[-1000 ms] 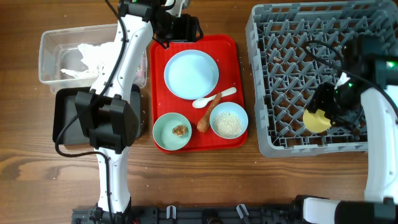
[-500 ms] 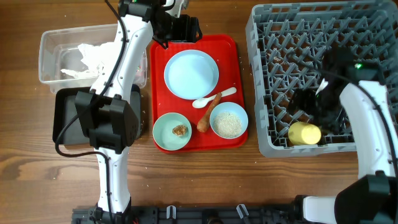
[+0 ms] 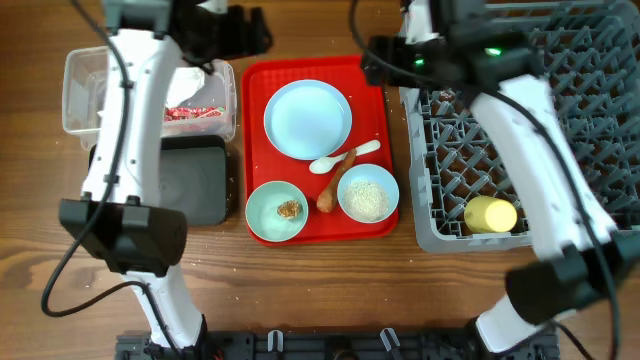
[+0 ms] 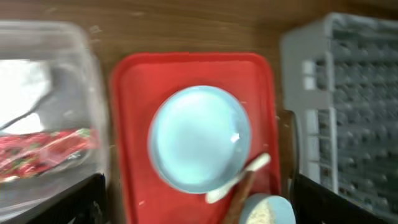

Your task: Sort waste into correct bins and load items into the dishwasher rack

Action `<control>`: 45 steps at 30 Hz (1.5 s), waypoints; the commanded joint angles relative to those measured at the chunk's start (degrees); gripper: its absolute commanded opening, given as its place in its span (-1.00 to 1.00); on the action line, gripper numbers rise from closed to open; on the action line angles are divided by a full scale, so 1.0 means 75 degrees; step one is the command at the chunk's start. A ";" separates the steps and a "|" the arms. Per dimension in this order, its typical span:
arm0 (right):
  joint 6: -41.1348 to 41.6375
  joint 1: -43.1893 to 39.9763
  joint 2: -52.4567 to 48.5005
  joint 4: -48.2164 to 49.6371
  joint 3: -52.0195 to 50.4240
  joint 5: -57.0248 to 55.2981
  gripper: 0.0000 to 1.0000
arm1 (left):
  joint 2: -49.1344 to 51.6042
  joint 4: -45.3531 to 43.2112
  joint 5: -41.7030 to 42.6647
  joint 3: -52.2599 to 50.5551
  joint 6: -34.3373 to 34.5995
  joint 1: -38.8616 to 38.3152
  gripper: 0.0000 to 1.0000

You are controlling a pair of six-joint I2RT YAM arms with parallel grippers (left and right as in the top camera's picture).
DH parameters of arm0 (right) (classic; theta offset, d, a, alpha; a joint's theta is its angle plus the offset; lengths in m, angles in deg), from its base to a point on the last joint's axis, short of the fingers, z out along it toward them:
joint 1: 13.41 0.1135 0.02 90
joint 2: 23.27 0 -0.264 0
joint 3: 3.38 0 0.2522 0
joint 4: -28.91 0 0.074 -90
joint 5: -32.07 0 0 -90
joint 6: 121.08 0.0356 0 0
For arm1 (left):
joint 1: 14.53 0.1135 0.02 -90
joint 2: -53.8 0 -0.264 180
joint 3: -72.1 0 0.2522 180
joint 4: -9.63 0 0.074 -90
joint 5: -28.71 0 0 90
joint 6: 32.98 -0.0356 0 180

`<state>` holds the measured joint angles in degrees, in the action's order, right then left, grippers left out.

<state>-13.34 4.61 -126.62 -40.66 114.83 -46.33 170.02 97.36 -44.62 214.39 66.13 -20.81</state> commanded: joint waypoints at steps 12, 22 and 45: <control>-0.0341 0.0469 -0.3209 0.1172 0.0017 -0.0017 0.04 | -0.0262 0.0831 -0.0927 -0.0003 0.0224 0.0262 1.00; -0.0554 0.0498 -0.4368 0.1565 0.0009 -0.0277 -0.21 | -0.0254 0.0828 -0.0924 -0.0003 0.0227 0.0259 0.99; -0.3873 -0.2317 0.0944 0.0137 0.0353 -0.8008 -0.91 | -0.0251 0.0265 -0.0956 -0.0003 0.0221 0.0259 0.99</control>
<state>-32.05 -9.38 -117.20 -39.37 119.26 -96.08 169.94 101.10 -51.00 214.39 67.31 -18.76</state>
